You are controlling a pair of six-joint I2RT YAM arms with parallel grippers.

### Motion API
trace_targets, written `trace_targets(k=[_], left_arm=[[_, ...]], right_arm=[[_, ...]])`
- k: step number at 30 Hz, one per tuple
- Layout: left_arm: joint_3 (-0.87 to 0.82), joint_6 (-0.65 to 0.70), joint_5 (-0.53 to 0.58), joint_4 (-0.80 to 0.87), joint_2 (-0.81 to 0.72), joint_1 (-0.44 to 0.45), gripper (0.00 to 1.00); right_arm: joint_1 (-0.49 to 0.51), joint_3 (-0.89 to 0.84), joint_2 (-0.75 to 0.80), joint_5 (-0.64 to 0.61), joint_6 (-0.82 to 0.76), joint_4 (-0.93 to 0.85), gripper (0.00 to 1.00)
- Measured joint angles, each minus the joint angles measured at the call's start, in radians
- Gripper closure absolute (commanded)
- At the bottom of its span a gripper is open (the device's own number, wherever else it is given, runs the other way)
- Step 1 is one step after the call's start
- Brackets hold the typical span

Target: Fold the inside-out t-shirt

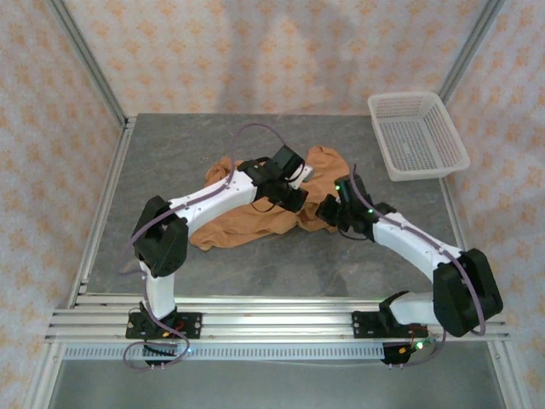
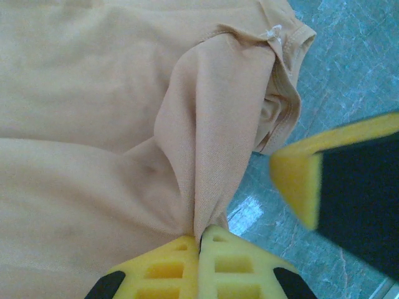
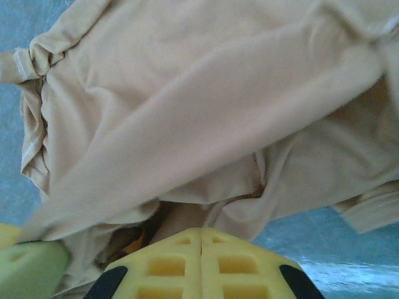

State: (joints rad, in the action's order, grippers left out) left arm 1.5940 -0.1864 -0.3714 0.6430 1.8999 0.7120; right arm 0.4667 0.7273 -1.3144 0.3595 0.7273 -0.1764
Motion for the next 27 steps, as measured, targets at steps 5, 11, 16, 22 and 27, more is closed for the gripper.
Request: trace_targets(k=[5, 11, 16, 22, 27], left_arm=[[-0.017, -0.027, -0.016, -0.013, 0.000, -0.012, 1.00], [-0.079, -0.073, -0.028, -0.053, -0.014, -0.013, 1.00], [-0.150, -0.106, -0.014, -0.098, -0.060, -0.025, 1.00], [-0.185, -0.128, 0.006, -0.124, -0.130, -0.039, 1.00], [-0.217, -0.131, 0.005, -0.145, -0.134, -0.040, 1.00]], right_arm=[[0.053, -0.062, -0.126, -0.027, 0.141, 0.242, 0.97], [0.072, -0.047, -0.303, -0.061, 0.306, 0.510, 0.72], [0.130, -0.058, -0.405, -0.122, 0.479, 0.654, 0.45], [0.200, -0.105, -0.437, -0.237, 0.673, 0.863, 0.36], [0.219, -0.109, -0.470, -0.279, 0.780, 0.890, 0.76]])
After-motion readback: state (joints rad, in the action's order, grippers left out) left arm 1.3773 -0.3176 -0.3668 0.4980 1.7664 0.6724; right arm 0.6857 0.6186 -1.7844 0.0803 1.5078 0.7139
